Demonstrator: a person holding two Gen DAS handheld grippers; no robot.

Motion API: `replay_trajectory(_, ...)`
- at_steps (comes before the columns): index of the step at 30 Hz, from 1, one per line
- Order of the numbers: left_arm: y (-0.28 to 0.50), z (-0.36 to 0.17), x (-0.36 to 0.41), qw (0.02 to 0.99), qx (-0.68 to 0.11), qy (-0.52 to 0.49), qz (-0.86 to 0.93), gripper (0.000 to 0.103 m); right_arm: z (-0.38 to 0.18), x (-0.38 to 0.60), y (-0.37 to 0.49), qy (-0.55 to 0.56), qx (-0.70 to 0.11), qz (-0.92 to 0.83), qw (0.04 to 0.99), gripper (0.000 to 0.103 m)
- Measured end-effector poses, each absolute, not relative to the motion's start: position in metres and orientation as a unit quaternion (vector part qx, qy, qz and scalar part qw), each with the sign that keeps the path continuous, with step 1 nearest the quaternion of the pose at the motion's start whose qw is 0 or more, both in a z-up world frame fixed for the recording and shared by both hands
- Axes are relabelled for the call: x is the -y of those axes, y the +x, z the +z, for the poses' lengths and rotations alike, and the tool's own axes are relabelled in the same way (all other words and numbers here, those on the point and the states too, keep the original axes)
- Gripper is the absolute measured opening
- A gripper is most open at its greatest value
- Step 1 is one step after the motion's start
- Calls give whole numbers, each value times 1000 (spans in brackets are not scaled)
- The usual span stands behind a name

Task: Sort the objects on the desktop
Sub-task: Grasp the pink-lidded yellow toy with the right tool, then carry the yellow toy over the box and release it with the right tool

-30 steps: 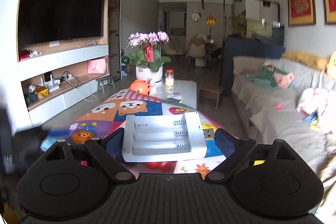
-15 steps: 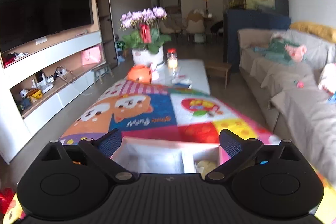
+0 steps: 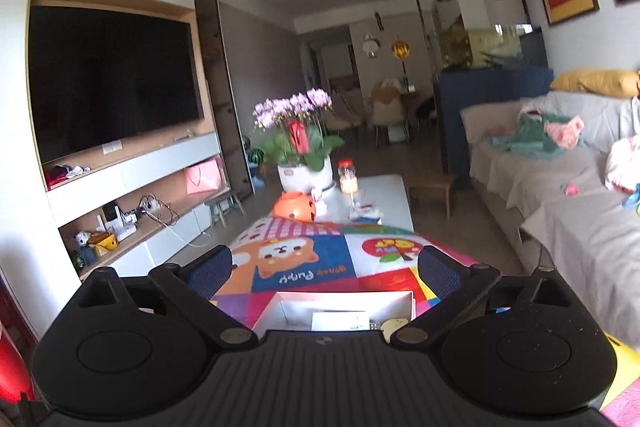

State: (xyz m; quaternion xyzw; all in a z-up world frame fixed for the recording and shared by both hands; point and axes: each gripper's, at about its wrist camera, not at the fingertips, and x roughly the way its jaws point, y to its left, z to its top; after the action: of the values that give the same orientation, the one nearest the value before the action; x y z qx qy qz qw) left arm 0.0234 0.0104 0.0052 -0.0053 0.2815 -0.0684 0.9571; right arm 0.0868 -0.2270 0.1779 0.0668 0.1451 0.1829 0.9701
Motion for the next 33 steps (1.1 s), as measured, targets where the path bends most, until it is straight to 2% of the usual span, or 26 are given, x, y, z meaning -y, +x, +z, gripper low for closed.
replay_trajectory(3, 24, 5, -9, 956, -285, -3, -65, 101, 174, 233, 81, 83, -130, 171, 973, 100)
replay_trajectory(8, 24, 5, -9, 956, -288, -3, -59, 102, 153, 253, 75, 207, -115, 174, 956, 102)
replay_trajectory(12, 26, 4, -10, 954, -294, -7, -61, 102, 143, 246, 78, 158, -152, 184, 958, 102)
replay_trajectory(15, 29, 3, -12, 951, -302, -16, -60, 102, 138, 245, 65, 104, -207, 232, 945, 102)
replay_trajectory(21, 29, 1, -15, 949, -308, -27, -57, 102, 112, 251, 17, -12, -384, 309, 870, 101)
replay_trajectory(23, 28, 1, -14, 950, -306, -26, -57, 102, 99, 254, -4, -49, -435, 310, 844, 97)
replay_trajectory(27, 30, 1, -14, 948, -310, -28, -60, 102, 60, 257, -32, -59, -551, 302, 775, 79)
replay_trajectory(29, 30, 0, -15, 948, -312, -31, -59, 102, 42, 253, -53, -77, -583, 289, 755, 73)
replay_trajectory(30, 30, 0, -15, 948, -312, -32, -59, 102, 42, 253, -64, -92, -569, 290, 764, 73)
replay_trajectory(32, 29, 0, -16, 948, -312, -33, -58, 102, 45, 249, -73, -120, -566, 283, 765, 61)
replay_trajectory(33, 29, 0, -16, 947, -313, -34, -58, 102, 47, 248, -72, -119, -567, 282, 765, 46)
